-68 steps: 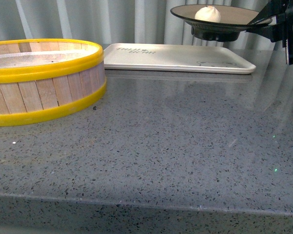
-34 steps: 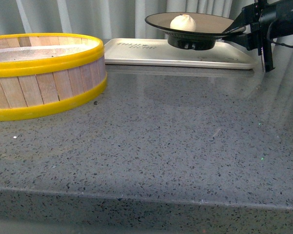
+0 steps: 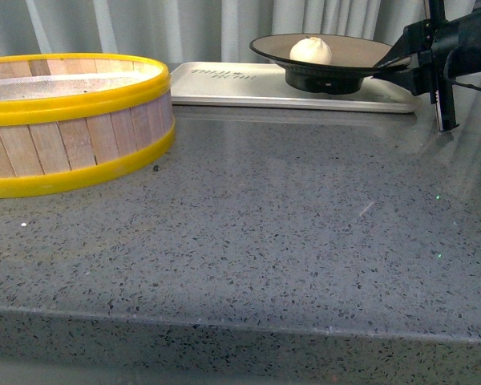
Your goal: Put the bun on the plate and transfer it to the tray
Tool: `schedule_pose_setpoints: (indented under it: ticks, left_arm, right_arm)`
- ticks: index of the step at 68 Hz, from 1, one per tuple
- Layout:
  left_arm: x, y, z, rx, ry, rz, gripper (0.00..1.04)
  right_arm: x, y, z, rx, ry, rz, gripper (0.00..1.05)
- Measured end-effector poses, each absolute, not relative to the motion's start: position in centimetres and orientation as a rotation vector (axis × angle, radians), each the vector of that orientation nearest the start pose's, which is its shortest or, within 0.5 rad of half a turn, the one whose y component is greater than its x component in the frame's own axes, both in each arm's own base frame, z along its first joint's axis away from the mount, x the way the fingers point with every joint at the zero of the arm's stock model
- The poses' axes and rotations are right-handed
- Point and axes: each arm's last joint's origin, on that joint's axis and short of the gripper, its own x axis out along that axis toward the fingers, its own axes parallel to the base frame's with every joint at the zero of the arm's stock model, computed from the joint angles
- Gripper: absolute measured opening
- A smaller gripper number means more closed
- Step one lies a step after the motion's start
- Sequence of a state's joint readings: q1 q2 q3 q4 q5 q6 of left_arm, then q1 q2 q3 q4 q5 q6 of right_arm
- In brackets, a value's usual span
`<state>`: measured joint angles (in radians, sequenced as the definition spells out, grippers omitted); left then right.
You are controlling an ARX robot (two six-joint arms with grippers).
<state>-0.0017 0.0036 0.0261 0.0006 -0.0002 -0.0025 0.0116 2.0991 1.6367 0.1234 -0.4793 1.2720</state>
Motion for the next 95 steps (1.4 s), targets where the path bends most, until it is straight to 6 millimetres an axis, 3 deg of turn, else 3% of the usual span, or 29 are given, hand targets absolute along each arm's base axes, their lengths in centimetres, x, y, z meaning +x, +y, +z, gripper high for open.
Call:
schedule_pose_setpoints:
  ticks: [10,14,32,40,49,64,77,88,95]
  left_arm:
    - [9.6,0.0,17.2,-0.003,-0.023,-0.002,0.98]
    - [9.6,0.0,17.2,-0.002,-0.023,-0.002,0.98]
    - [9.6,0.0,17.2,-0.003,-0.023,-0.002,0.98]
    - [9.6,0.0,17.2,-0.003,-0.023,-0.002,0.98]
    - [9.6,0.0,17.2,-0.002,-0.023,-0.002,0.98]
    - [9.6,0.0,17.2,-0.003,-0.023,-0.002,0.98]
    - [9.6,0.0,17.2,-0.002,-0.023,-0.002,0.98]
    - [9.6,0.0,17.2,-0.003,-0.023,-0.002,0.98]
    - [9.6,0.0,17.2,-0.003,-0.023,-0.002,0.98]
  right_arm:
    - [48.7,1.7,24.5,1.328,0.599,0.193,0.03]
    - [48.7,1.6,24.5,1.333,0.605,0.186,0.08]
    - [48.9,0.9,25.2,1.359,0.596,0.159,0.51]
    - [48.9,0.7,25.5,1.359,0.584,0.157,0.79]
    - [48.5,0.4,25.9,1.361,0.561,0.13,0.98]
    - [46.2,-0.7,27.6,1.361,0.497,0.132,0.96]
    - [43.6,-2.8,28.1,1.359,0.422,0.062,0.96]
    - [39.1,-5.2,28.0,1.27,0.332,-0.058,0.96]
    - [34.0,-6.5,28.5,1.132,0.243,-0.165,0.96]
